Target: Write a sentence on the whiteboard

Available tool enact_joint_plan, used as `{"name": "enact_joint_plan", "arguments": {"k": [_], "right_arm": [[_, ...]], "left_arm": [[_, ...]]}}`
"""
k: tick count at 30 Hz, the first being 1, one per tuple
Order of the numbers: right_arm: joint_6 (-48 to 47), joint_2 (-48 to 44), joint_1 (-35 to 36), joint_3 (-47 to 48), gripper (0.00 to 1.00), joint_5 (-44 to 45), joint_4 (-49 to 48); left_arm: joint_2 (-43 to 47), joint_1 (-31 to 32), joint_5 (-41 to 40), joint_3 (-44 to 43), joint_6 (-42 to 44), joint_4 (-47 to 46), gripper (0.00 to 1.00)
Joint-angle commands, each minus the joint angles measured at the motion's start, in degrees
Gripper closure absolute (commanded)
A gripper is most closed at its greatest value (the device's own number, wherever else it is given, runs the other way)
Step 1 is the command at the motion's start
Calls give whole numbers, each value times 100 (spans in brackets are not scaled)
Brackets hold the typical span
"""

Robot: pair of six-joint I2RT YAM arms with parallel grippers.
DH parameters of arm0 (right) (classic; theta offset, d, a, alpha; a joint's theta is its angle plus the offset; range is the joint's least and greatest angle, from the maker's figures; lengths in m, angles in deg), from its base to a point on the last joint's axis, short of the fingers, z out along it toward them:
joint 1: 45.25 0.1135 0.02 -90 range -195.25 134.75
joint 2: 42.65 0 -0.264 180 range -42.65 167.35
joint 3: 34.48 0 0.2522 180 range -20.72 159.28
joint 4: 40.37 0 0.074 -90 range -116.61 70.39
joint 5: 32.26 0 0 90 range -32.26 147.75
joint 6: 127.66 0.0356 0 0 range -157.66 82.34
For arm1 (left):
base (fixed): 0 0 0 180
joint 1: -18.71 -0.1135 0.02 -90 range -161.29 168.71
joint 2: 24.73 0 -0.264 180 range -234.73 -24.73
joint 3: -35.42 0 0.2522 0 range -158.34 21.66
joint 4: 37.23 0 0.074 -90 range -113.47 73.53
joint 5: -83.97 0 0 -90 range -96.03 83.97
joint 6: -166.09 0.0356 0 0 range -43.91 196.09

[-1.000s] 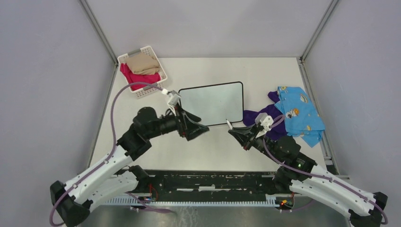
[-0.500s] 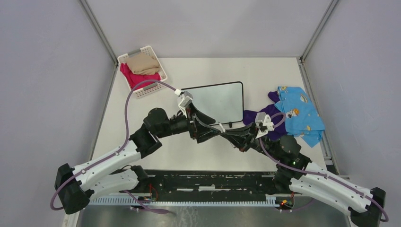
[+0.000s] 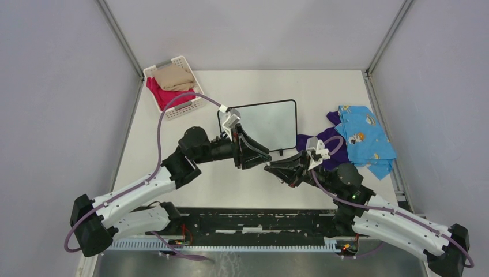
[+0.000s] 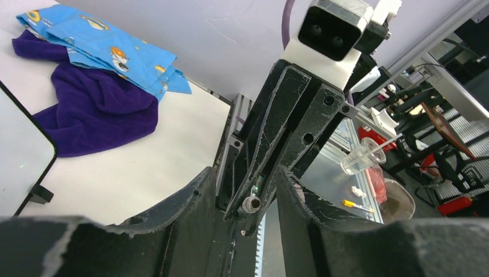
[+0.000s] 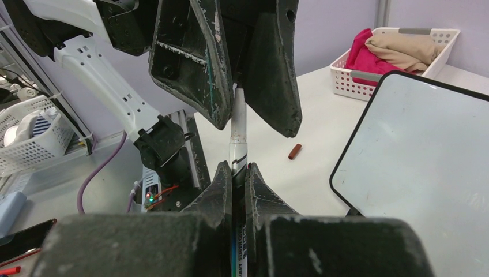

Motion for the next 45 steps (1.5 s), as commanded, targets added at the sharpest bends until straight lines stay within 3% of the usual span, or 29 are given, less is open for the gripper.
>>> {"name": "enact_joint_plan", "arguments": {"k": [1,8,22,25,26,29,31,34,40,45], "right_arm": [[-13,-49,13,-2,100,-67,-392],[-87,-98,6,-2,100,45,-353],[-97,-88,10,54,100,-16,-309],[-44,-114,14,83,100,-14,-315],[-5,-127,13,83,95,17,-324],[178,-185,13,61,60,143,-447],[334,-223,11,29,42,224,-618],[589,-269,13,-39,21,458,-932],[1226,-165,15,-321,19,916,-1961],[1562,135,13,-333,23,1119,-2770]], "left_arm": [[18,48,377,-196,-51,-296,51],[32,46,562,-143,-96,-276,52],[100,44,665,-57,-158,-323,97],[164,51,644,49,-302,-545,98],[198,50,599,102,-371,-664,98],[362,51,232,239,-542,-937,98],[510,51,-97,333,-645,-1104,98],[711,52,-607,472,-898,-1456,98],[1046,51,-1667,779,-1504,-2134,98],[1176,62,-2406,1041,-2021,-2432,98]]}}
